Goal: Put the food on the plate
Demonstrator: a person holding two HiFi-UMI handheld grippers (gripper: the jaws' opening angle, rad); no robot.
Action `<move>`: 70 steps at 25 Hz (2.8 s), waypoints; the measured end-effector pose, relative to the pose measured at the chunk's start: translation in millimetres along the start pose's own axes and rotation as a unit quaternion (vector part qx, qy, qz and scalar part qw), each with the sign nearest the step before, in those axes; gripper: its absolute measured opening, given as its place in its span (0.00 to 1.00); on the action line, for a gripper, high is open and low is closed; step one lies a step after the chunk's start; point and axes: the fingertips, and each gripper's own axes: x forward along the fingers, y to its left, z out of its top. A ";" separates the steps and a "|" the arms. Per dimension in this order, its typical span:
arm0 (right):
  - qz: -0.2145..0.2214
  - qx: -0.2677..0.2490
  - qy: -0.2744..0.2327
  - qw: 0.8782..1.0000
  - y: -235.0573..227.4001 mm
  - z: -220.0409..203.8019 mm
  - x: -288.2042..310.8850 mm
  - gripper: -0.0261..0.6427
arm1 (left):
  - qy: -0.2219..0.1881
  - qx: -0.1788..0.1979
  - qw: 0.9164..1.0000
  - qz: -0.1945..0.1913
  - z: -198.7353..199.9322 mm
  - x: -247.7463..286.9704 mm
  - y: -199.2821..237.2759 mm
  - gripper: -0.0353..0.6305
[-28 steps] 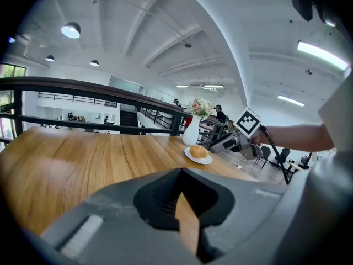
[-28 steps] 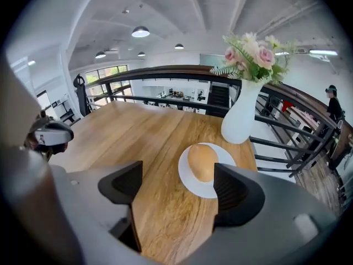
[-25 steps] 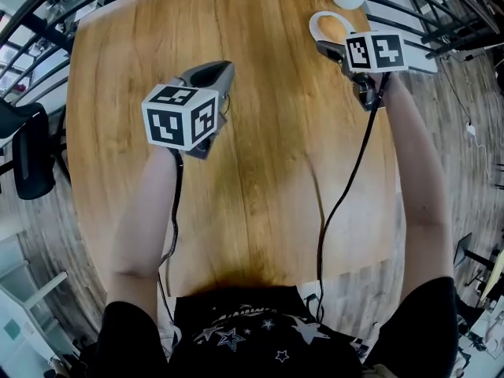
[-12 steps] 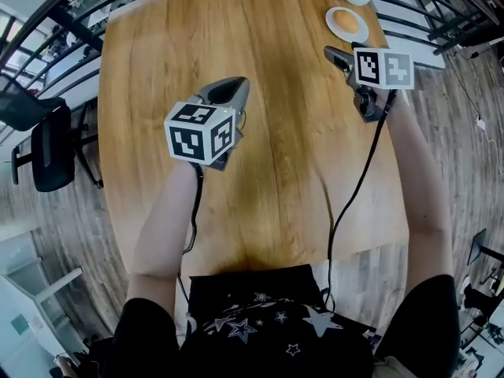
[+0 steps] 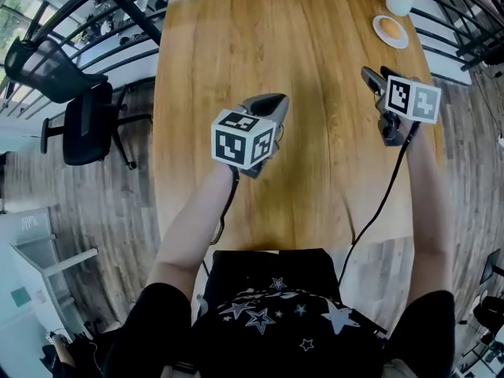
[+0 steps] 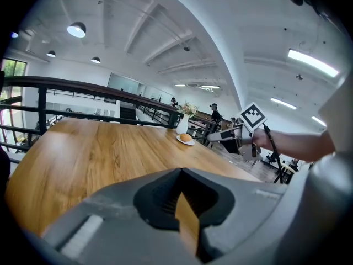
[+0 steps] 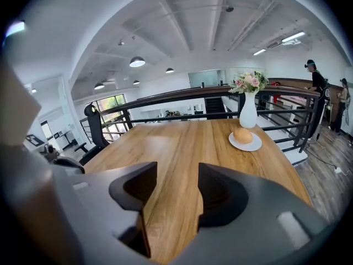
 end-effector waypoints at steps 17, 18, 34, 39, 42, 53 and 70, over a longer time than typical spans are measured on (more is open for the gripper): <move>-0.046 0.016 -0.036 0.998 136.5 -77.9 -69.5 0.24 | -0.007 -0.009 0.998 -0.054 -74.2 -117.6 11.8 0.06; -0.048 0.021 -0.039 0.998 143.4 -81.6 -73.8 0.23 | -0.009 -0.006 0.998 -0.057 -75.4 -123.9 13.5 0.06; -0.106 0.116 -0.080 0.984 269.1 -161.2 -148.6 0.04 | 0.021 0.021 0.994 -0.107 -126.3 -246.2 42.7 0.06; -0.093 0.112 -0.078 0.986 296.9 -171.7 -151.2 0.04 | 0.019 0.011 0.993 -0.114 -136.1 -259.5 47.5 0.06; -0.083 0.095 -0.067 0.990 311.5 -179.3 -147.0 0.04 | 0.017 0.006 0.994 -0.111 -138.1 -265.6 47.9 0.06; -0.053 0.086 -0.041 0.994 325.8 -195.9 -145.8 0.04 | 0.009 0.004 0.995 -0.100 -128.8 -272.7 19.9 0.06; -0.018 0.078 -0.037 0.996 349.6 -237.8 -200.8 0.04 | 0.016 -0.004 0.997 -0.078 -160.2 -304.6 -24.9 0.06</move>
